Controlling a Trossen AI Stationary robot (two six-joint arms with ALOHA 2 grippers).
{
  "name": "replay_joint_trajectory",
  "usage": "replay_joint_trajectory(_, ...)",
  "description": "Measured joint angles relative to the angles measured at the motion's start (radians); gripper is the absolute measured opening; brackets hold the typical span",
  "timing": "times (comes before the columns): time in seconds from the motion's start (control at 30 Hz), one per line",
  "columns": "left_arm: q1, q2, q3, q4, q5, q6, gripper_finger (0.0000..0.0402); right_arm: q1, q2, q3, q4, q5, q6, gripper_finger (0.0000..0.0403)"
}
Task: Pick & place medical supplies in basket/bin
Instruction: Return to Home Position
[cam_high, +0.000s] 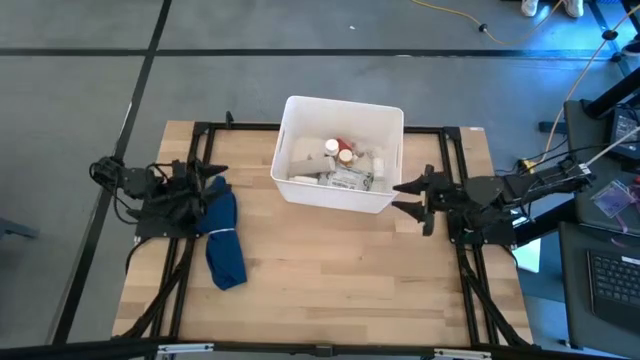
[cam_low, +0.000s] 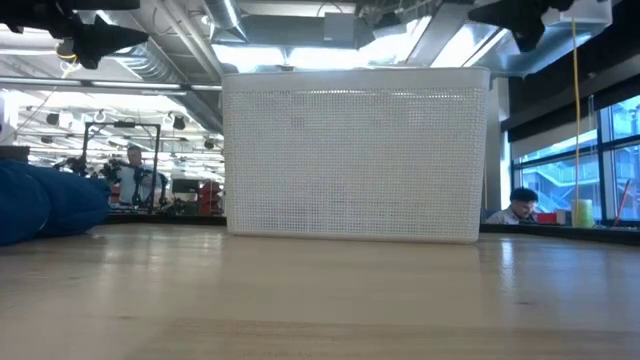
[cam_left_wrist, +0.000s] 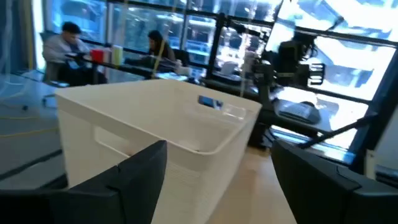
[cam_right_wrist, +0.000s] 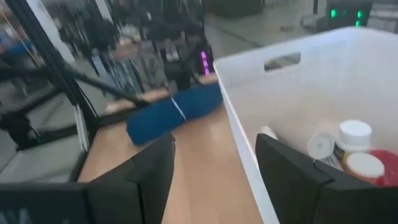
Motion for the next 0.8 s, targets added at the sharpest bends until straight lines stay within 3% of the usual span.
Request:
replay_joint_trajectory(0.2,0.069,0.000,-0.022,0.029,0.084,0.001,0.0283,-0.001,-0.155,-0.117,0.088,0.007,-0.049,0.0225)
replay_joint_trajectory(0.4,0.171,-0.001,-0.126,0.102,0.155,-0.061,0.0283,-0.001,-0.242,-0.157,0.094,0.032,-0.056,0.0225)
replay_joint_trajectory(0.57,0.298,-0.001,-0.165,0.115,0.220,-0.088,0.0283,-0.001,-0.272,-0.162,0.090,0.035,-0.076,0.0225)
replay_joint_trajectory(0.8,0.526,0.000,-0.169,0.120,0.391,-0.046,0.0283,-0.002,-0.296,-0.162,0.036,0.084,-0.083,0.0225)
